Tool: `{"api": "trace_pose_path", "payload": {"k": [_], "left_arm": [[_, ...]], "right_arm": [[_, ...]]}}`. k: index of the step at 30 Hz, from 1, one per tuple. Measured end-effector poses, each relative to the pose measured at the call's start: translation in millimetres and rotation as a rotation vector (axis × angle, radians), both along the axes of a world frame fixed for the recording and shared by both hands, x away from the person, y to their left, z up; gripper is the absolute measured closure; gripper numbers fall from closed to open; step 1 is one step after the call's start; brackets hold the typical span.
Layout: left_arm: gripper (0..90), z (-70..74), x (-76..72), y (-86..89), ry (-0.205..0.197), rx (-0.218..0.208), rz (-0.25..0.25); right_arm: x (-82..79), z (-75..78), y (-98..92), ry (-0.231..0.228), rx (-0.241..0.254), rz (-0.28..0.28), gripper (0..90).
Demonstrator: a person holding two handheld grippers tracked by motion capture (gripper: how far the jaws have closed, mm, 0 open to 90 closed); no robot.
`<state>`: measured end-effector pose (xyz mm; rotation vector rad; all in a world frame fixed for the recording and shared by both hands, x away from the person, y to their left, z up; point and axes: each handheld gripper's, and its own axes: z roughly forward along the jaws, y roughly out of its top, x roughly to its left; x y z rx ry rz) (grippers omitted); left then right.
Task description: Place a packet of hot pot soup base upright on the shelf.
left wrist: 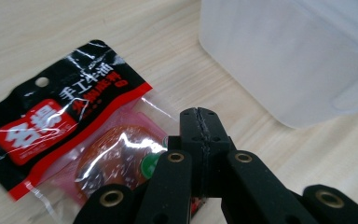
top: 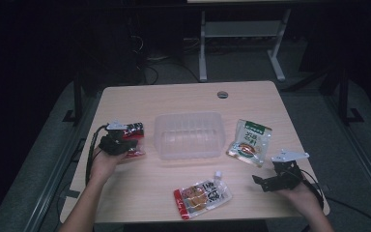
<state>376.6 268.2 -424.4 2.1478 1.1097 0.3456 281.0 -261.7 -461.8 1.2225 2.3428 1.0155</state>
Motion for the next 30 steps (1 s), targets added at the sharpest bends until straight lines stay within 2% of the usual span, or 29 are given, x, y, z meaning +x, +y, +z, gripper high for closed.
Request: {"api": "trace_pose_path", "payload": {"k": [6, 7, 11, 12, 15, 20, 22, 24, 27, 30], "left_arm": [[89.7, -11.9, 3.6, -10.0, 0.036, 0.008, -0.014], [89.7, -15.4, 4.5, -13.4, 0.043, 0.027, -0.018], [89.7, -19.6, 5.2, -17.4, 0.060, 0.041, -0.027], [89.7, -21.7, 5.2, -18.1, 0.078, 0.050, -0.034], [89.7, -24.8, 3.5, -17.8, 0.096, 0.041, -0.042], [89.7, -26.8, -2.4, -14.9, 0.128, 0.067, -0.056], [89.7, -25.3, -6.2, -13.1, 0.123, 0.085, -0.054], [89.7, -24.4, -10.0, -9.2, 0.131, 0.069, -0.052], [89.7, -23.3, -16.0, -2.8, 0.138, 0.084, -0.049], [89.7, -21.8, -21.5, 6.7, 0.138, 0.074, -0.037]], "right_arm": [[0.3, -0.2, -0.6, 0.002, 0.003, 0.000, 0.0], [0.6, -0.4, -0.3, 0.006, 0.004, 0.001, 0.0], [0.4, -0.4, 0.2, 0.007, 0.004, 0.001, 0.0], [0.3, -0.4, 0.3, 0.007, 0.003, 0.002, 0.0], [0.3, -0.6, -0.4, 0.006, 0.003, 0.001, 0.0], [0.5, -0.8, -1.1, 0.011, 0.005, -0.006, 0.0], [0.4, -0.7, -1.0, 0.012, 0.004, -0.005, 0.0], [0.5, -0.6, -1.1, 0.010, 0.005, -0.004, 0.0], [0.2, -0.5, -1.9, 0.008, 0.007, -0.006, 0.0], [0.2, -0.4, -2.4, 0.006, 0.008, -0.008, 0.0]]}}
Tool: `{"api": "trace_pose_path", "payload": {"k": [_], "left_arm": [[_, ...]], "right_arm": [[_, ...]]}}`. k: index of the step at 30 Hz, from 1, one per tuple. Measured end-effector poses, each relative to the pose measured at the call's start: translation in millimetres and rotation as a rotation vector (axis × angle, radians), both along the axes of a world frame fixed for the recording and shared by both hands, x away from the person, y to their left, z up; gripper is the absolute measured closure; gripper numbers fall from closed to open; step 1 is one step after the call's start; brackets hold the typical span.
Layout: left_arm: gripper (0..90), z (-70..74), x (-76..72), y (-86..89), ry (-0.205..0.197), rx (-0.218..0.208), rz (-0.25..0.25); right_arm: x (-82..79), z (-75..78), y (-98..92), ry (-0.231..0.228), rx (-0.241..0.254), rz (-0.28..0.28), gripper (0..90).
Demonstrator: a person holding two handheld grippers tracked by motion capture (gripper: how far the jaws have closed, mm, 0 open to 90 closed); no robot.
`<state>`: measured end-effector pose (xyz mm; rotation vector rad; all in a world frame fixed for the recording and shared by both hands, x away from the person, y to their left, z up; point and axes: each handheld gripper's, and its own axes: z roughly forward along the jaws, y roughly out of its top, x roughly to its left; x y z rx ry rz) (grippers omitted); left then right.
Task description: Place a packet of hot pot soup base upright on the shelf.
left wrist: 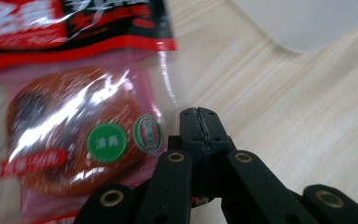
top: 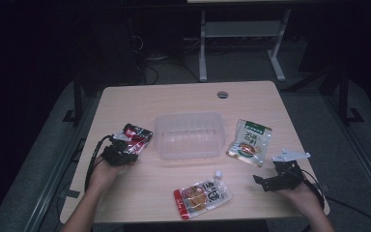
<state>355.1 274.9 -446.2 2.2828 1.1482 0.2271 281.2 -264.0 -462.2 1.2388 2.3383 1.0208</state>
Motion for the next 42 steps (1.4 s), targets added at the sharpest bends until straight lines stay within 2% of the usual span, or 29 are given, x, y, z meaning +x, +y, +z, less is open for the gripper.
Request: {"api": "trace_pose_path", "payload": {"k": [9, 11, 14, 17, 20, 22, 28, 30, 31, 33, 36, 39, 42], "left_arm": [[89.7, 3.1, -13.3, 29.7, -0.004, 0.018, 0.037], [89.7, 4.2, -14.8, 34.9, -0.004, 0.006, 0.050], [89.7, 10.4, -14.8, 38.9, -0.027, -0.020, 0.057], [89.7, 20.0, -6.8, 40.6, -0.062, -0.033, 0.053], [89.6, 24.8, 6.0, 42.4, -0.076, -0.016, 0.063], [89.6, 24.7, 15.6, 43.8, -0.080, -0.009, 0.077], [89.7, 19.4, 43.7, 41.8, -0.091, -0.035, 0.099], [89.6, 16.3, 51.2, 37.8, -0.094, -0.008, 0.092], [89.6, 14.7, 54.7, 36.3, -0.095, -0.015, 0.092], [89.6, 11.7, 60.6, 32.7, -0.092, 0.004, 0.087], [89.7, 5.9, 64.1, 31.3, -0.066, -0.014, 0.080], [89.7, 5.9, 60.5, 27.5, -0.056, -0.019, 0.060], [89.7, 5.0, 53.8, 21.8, -0.042, -0.005, 0.024]], "right_arm": [[0.3, -0.3, 0.7, 0.003, -0.002, 0.001, 0.0], [0.3, -0.3, 1.0, 0.004, -0.002, -0.001, 0.0], [0.2, -0.3, 1.3, 0.004, -0.003, -0.001, 0.0], [0.7, -0.8, 1.0, 0.005, -0.006, 0.000, 0.0], [1.1, -1.3, 1.2, 0.004, -0.004, 0.000, 0.0], [0.8, -1.0, 1.5, 0.005, -0.004, 0.001, 0.0], [1.6, -1.8, 1.3, 0.010, -0.003, -0.001, 0.0], [1.5, -1.9, 1.1, 0.012, -0.004, -0.002, 0.0], [1.4, -1.8, 1.0, 0.014, -0.004, -0.002, 0.0], [1.2, -1.9, 0.6, 0.013, -0.004, -0.001, 0.0], [1.0, -2.1, 0.1, 0.012, 0.000, -0.002, 0.0], [0.3, -1.6, -1.0, 0.012, -0.001, -0.004, 0.0], [0.5, -2.3, -1.7, 0.011, 0.001, -0.004, 0.0]]}}
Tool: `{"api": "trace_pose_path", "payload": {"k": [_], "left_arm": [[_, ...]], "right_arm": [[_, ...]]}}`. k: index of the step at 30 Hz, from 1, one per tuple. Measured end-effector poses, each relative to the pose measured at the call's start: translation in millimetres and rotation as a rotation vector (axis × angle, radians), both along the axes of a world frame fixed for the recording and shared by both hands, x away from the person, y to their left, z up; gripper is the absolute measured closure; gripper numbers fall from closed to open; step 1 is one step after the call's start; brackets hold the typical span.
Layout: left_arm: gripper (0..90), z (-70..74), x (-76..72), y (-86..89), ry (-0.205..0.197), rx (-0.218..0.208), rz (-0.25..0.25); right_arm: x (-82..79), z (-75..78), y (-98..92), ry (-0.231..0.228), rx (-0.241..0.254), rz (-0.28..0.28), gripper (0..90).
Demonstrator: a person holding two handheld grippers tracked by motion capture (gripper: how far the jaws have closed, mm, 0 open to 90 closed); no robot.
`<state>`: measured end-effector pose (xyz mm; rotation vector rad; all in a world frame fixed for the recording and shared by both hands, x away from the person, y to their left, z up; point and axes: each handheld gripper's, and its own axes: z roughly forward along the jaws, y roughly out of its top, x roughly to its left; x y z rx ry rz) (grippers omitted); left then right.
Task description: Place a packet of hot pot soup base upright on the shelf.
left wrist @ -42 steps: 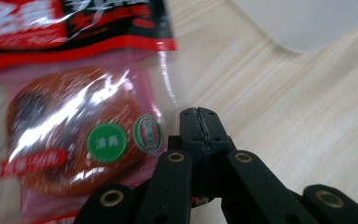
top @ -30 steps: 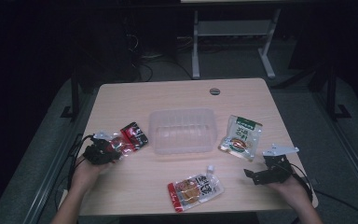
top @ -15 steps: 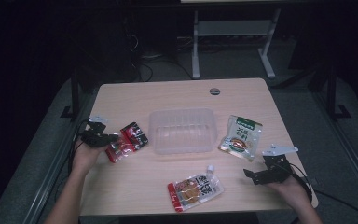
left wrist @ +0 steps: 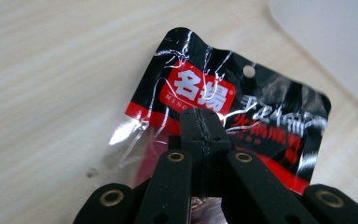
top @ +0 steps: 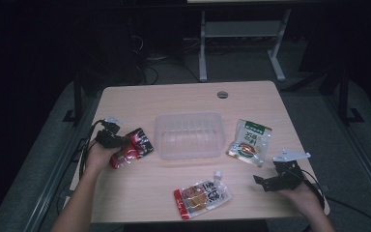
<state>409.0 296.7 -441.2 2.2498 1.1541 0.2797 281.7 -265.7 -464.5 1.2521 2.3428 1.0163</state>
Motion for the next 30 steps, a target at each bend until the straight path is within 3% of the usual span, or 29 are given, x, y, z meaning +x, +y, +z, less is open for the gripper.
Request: {"api": "trace_pose_path", "payload": {"k": [6, 11, 17, 20, 25, 27, 30], "left_arm": [[89.7, -7.6, -17.3, -1.9, 0.033, -0.016, -0.026], [89.7, -5.2, -28.9, -6.1, 0.060, 0.031, -0.082], [89.6, -3.6, -38.0, -7.0, 0.061, 0.029, -0.107], [81.9, 5.3, -39.2, -1.2, 0.012, 0.008, -0.080], [63.1, 25.6, -43.9, 22.0, -0.063, -0.012, 0.030], [48.3, 27.5, -44.1, 34.7, -0.070, -0.001, 0.080], [35.9, 23.1, -43.5, 55.0, -0.056, 0.026, 0.153]], "right_arm": [[-1.3, 1.0, 1.1, -0.002, 0.000, -0.002, 0.0], [-0.8, 1.2, 1.6, -0.001, -0.003, 0.000, 0.0], [-0.6, 0.6, 1.6, 0.002, -0.004, 0.000, 0.0], [-0.9, 1.3, 2.1, -0.001, -0.002, 0.002, 0.0], [-0.5, 0.9, 1.2, 0.001, -0.004, 0.000, 0.0], [-0.5, 1.1, 1.3, 0.000, -0.002, 0.001, 0.0], [-0.7, 1.2, 2.2, 0.002, -0.003, 0.002, 0.0]]}}
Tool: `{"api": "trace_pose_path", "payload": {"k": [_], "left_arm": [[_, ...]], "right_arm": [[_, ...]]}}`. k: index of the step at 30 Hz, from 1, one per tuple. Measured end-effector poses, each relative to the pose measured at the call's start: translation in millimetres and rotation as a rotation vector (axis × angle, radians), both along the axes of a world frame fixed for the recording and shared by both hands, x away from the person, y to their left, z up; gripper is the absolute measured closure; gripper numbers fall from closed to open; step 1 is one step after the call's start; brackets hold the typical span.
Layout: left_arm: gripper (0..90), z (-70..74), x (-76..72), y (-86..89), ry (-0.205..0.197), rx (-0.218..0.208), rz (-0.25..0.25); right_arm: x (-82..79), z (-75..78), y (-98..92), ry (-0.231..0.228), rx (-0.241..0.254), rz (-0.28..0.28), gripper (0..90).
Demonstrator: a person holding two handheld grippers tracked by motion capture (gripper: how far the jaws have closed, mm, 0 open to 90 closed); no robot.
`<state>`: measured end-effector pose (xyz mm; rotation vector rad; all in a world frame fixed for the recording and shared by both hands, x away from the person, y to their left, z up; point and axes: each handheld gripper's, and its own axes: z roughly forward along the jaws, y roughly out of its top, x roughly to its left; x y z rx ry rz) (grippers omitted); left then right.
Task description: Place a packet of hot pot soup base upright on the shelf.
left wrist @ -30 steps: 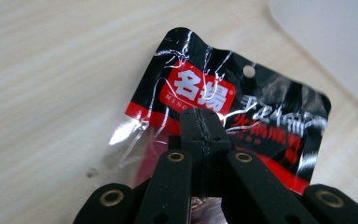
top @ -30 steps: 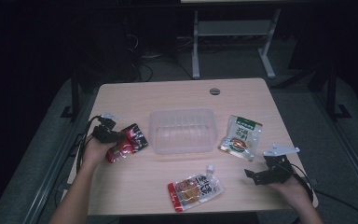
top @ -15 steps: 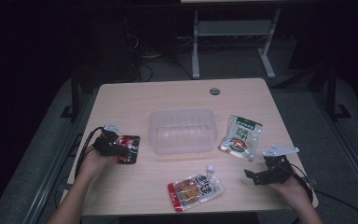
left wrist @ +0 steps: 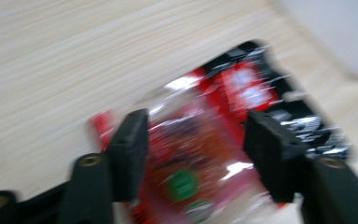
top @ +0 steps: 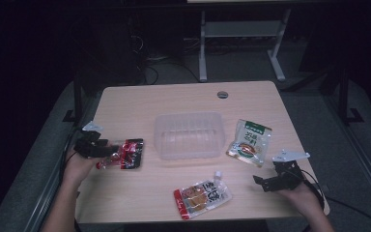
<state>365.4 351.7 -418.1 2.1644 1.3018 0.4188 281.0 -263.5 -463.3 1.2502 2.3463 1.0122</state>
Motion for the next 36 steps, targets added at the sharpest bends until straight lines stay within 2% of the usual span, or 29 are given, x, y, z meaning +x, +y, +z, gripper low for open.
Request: {"api": "trace_pose_path", "payload": {"k": [4, 6, 8, 10, 11, 15, 19, 25, 29, 32, 36], "left_arm": [[35.3, -5.7, -1.6, 23.5, 0.026, -0.044, 0.060], [35.4, -9.1, -1.9, 30.8, 0.036, -0.050, 0.076], [39.0, -11.8, -1.5, 37.8, 0.051, -0.060, 0.097], [46.4, -15.2, -1.1, 43.5, 0.073, -0.108, 0.110], [47.4, -17.1, -0.7, 44.8, 0.085, -0.113, 0.117], [54.7, -26.3, 1.6, 46.0, 0.141, -0.150, 0.101], [63.3, -29.2, 3.0, 45.6, 0.162, -0.179, 0.085], [77.6, -29.3, 3.3, 42.3, 0.179, -0.190, 0.057], [89.8, -29.1, 5.0, 38.0, 0.183, -0.173, 0.039], [90.0, -27.2, 5.7, 34.8, 0.189, -0.149, 0.018], [90.0, -22.1, 0.0, 33.2, 0.177, -0.161, 0.012]], "right_arm": [[-0.2, 0.8, 0.1, -0.004, 0.000, 0.003, 0.0], [0.1, 0.4, 0.0, -0.003, -0.002, 0.003, 0.0], [0.6, -0.1, 0.1, -0.004, -0.003, 0.003, 0.0], [0.6, 0.0, 0.5, -0.004, -0.003, 0.004, 0.0], [0.4, 0.2, 0.6, -0.002, -0.003, 0.004, 0.0], [0.7, -0.3, 0.6, -0.004, -0.004, 0.006, 0.0], [0.4, 0.0, 0.7, -0.002, -0.003, 0.003, 0.0], [0.8, -0.4, 0.8, -0.004, -0.003, 0.007, 0.0], [0.6, -0.3, 1.0, 0.000, -0.002, 0.004, 0.0], [0.6, -0.3, 1.1, 0.000, -0.002, 0.004, 0.0], [-0.7, 1.2, 0.9, -0.005, 0.002, 0.003, 0.0]]}}
